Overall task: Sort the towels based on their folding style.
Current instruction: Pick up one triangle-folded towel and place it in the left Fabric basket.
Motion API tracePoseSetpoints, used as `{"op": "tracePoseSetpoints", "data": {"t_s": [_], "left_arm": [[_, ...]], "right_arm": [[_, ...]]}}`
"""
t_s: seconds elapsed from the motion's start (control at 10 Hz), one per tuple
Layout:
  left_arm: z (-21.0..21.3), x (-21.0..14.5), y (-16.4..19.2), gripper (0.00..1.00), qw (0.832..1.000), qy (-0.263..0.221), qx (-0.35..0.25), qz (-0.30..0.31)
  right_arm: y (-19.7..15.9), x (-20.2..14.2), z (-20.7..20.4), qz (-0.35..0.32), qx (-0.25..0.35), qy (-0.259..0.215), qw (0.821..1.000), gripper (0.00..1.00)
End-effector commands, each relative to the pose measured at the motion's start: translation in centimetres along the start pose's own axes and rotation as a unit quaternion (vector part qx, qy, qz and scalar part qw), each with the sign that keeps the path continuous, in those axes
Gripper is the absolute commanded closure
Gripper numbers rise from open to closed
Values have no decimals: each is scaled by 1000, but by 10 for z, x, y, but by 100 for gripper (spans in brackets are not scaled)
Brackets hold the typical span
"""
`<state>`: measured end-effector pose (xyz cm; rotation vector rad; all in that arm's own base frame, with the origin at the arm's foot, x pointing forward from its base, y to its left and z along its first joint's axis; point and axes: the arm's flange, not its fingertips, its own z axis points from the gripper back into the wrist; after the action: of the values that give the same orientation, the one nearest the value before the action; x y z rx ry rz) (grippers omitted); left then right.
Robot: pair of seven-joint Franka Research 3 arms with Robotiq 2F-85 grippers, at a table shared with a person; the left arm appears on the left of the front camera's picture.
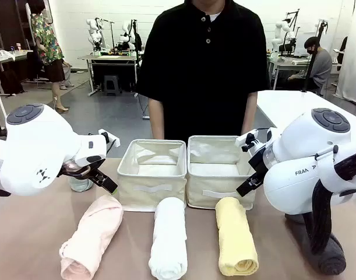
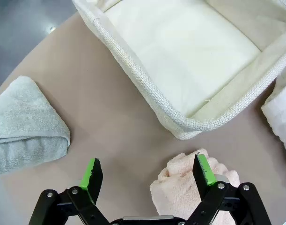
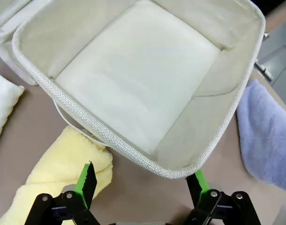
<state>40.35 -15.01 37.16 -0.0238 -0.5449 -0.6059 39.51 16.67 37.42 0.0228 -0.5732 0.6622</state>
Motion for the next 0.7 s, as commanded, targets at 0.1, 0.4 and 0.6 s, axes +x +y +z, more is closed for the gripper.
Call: {"op": "tracePoseSetpoints", "data": {"t_s": [0.1,0.4,0.6], "left_arm": [[0,0,0,0,1000,0,0,0],[0,0,0,0,1000,0,0,0],[0,0,0,0,1000,0,0,0]], "right_arm": [[0,0,0,0,0,0,1000,0],[0,0,0,0,0,0,1000,0],[0,0,0,0,0,0,1000,0]]}}
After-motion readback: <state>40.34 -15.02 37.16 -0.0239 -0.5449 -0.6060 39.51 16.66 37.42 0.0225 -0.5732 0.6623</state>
